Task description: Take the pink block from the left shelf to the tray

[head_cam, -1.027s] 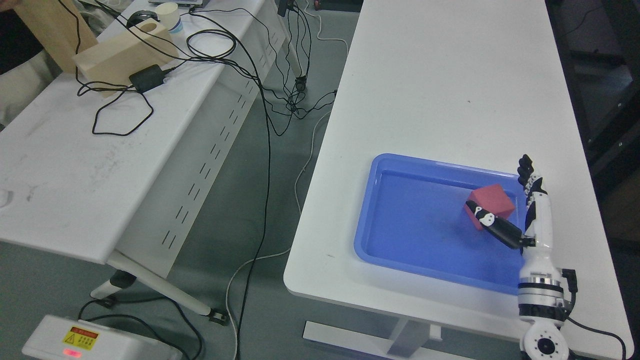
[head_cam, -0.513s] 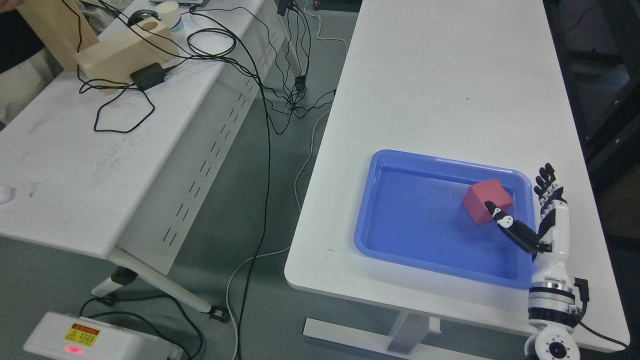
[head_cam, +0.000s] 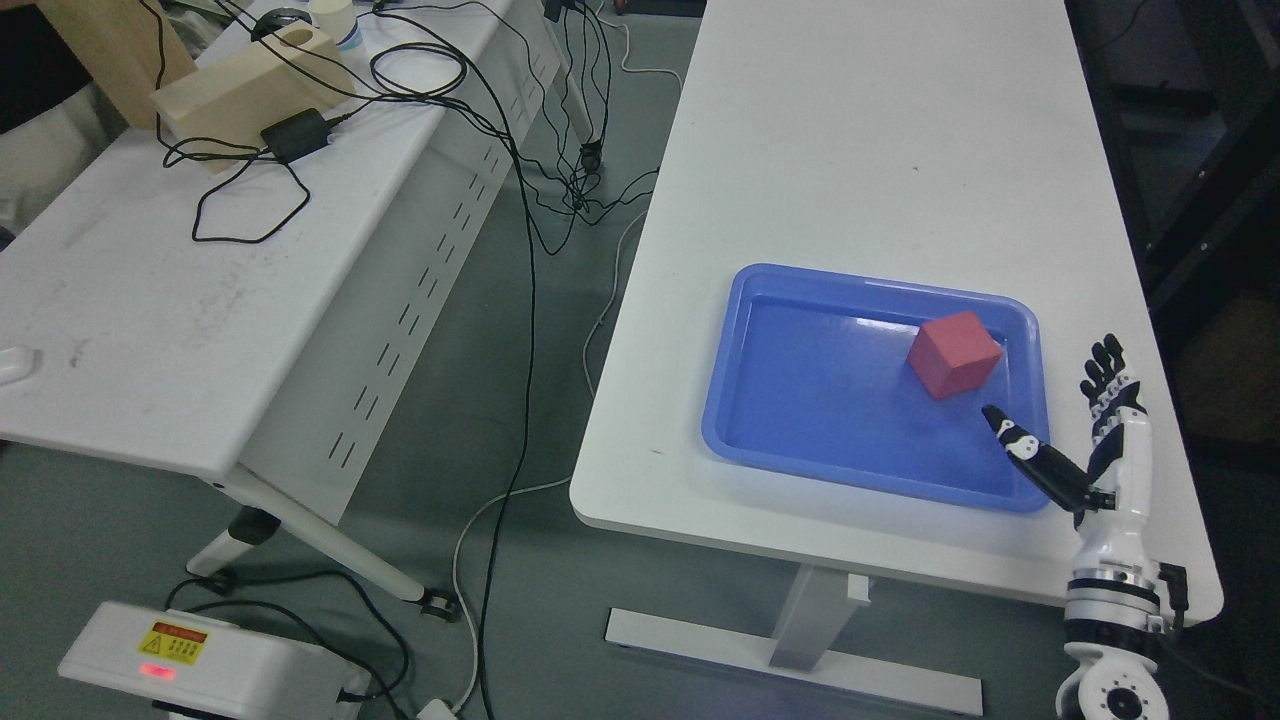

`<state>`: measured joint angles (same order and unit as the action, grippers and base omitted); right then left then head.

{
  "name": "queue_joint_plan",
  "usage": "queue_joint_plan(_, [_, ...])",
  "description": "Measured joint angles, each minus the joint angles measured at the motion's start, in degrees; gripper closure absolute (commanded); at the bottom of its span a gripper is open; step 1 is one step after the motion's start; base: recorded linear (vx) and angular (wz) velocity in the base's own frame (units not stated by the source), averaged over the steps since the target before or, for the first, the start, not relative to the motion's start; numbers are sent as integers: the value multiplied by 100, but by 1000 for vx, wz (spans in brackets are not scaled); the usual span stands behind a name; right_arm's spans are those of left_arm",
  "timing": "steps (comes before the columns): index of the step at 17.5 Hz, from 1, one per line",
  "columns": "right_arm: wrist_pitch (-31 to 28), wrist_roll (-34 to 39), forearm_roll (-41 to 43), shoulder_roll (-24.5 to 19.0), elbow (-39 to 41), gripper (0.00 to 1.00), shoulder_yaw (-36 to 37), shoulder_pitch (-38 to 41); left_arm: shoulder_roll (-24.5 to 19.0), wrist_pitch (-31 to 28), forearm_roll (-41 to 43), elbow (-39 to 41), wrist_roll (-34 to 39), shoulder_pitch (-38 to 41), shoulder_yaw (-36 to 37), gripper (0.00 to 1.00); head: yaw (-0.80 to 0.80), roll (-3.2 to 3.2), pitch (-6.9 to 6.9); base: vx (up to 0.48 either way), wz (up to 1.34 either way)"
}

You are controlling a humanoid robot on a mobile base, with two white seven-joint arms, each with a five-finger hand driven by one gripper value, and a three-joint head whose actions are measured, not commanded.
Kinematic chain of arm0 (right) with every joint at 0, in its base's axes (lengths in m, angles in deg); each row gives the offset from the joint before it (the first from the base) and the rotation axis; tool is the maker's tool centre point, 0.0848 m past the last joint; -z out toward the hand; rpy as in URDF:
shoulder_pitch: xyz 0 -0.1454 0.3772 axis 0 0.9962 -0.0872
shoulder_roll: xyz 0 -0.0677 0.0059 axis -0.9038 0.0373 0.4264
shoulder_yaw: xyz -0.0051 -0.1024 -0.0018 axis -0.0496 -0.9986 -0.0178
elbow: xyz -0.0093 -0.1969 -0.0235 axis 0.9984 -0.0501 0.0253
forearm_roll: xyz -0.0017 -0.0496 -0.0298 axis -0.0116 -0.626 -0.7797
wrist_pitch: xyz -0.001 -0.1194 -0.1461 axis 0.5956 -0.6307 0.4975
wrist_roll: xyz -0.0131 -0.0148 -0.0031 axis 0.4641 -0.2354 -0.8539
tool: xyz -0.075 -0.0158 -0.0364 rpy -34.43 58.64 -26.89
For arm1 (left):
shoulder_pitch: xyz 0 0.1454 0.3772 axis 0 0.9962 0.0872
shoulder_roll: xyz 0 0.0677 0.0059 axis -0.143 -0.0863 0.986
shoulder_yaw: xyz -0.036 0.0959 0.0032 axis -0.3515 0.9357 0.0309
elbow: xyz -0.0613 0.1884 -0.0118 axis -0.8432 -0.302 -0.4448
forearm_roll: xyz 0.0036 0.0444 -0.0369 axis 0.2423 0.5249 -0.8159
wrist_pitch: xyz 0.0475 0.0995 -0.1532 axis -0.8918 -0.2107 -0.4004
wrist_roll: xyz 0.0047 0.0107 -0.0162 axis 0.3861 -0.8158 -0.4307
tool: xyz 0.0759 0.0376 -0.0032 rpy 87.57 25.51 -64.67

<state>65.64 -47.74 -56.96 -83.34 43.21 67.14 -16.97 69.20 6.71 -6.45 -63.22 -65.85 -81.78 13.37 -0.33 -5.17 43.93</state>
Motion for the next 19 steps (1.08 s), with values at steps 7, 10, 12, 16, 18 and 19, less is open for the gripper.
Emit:
queue_joint_plan(7, [-270,-11,40,0,-1,0,70,12,0,0,0,0,0,0,0,0,0,0,0,-166,-120])
queue_joint_plan(10, [-339,-12,57,0,-1,0,92,22,0,0,0,0,0,0,0,0,0,0,0,-150,-26])
queue_joint_plan(12, [-366,-12,63,0,-1,0,102,33,0,0,0,0,0,0,0,0,0,0,0,-133,55])
queue_joint_plan(16, [-435,-12,71,0,-1,0,118,52,0,0,0,0,0,0,0,0,0,0,0,-129,45])
queue_joint_plan(18, [-458,-12,73,0,-1,0,125,57,0,0,0,0,0,0,0,0,0,0,0,-143,-14])
queue_joint_plan(19, [-478,-12,73,0,-1,0,127,59,0,0,0,0,0,0,0,0,0,0,0,-142,-81])
